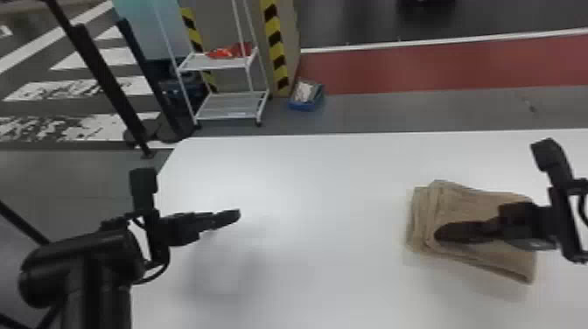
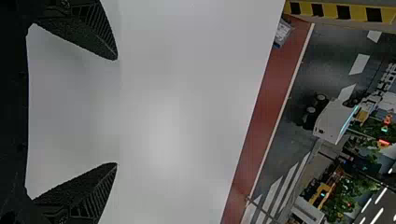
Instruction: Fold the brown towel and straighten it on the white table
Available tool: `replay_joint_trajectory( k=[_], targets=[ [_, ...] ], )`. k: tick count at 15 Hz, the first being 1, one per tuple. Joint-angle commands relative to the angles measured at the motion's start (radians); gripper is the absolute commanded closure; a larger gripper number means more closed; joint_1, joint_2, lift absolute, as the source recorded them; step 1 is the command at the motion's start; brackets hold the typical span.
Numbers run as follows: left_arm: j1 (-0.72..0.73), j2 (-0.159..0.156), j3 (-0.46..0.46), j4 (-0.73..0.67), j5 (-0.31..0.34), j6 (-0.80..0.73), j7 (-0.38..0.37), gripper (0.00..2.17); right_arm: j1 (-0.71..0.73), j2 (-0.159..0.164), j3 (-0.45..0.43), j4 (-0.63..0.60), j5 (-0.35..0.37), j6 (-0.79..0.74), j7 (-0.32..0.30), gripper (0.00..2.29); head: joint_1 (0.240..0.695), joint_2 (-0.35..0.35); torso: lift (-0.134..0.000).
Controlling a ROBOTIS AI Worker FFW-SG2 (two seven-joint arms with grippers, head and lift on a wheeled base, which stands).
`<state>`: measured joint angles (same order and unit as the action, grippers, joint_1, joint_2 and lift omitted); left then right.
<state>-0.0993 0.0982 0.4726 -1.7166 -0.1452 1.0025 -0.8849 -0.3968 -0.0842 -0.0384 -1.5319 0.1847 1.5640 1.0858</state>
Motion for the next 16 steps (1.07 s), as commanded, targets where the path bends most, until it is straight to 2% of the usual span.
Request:
replay_joint_trajectory(
  k=[1, 6, 9, 11, 13, 16],
  targets=[
    [0.0, 0.0, 0.0, 0.0, -0.002, 0.0, 0.0, 0.07, 0.004, 0.003, 0.003, -0.013, -0.013, 0.008, 0.025, 2.05, 0.695, 0.241, -0.124],
    [0.0, 0.0, 0.003, 0.0, -0.002, 0.0, 0.0, 0.07, 0.019, 0.011, 0.071, -0.027, -0.024, 0.008, 0.037, 2.05, 0.695, 0.267, -0.124],
    [0.0, 0.0, 0.006, 0.0, -0.002, 0.0, -0.002, 0.07, 0.056, 0.014, 0.048, -0.129, -0.028, 0.008, 0.1, 2.05, 0.695, 0.292, -0.124],
    [-0.002, 0.003, 0.009, 0.0, -0.002, 0.0, -0.002, 0.07, 0.092, 0.003, 0.031, -0.232, 0.001, 0.008, 0.178, 2.05, 0.695, 0.299, -0.124],
    [-0.004, 0.005, 0.009, 0.002, -0.002, 0.0, -0.002, 0.07, 0.133, -0.016, 0.035, -0.307, 0.117, 0.008, 0.281, 2.04, 0.695, 0.301, -0.124],
    [-0.013, 0.005, 0.004, 0.012, -0.002, 0.0, 0.0, 0.07, 0.193, -0.02, 0.048, -0.37, 0.369, 0.008, 0.281, 2.05, 0.695, 0.274, -0.124]
  ],
)
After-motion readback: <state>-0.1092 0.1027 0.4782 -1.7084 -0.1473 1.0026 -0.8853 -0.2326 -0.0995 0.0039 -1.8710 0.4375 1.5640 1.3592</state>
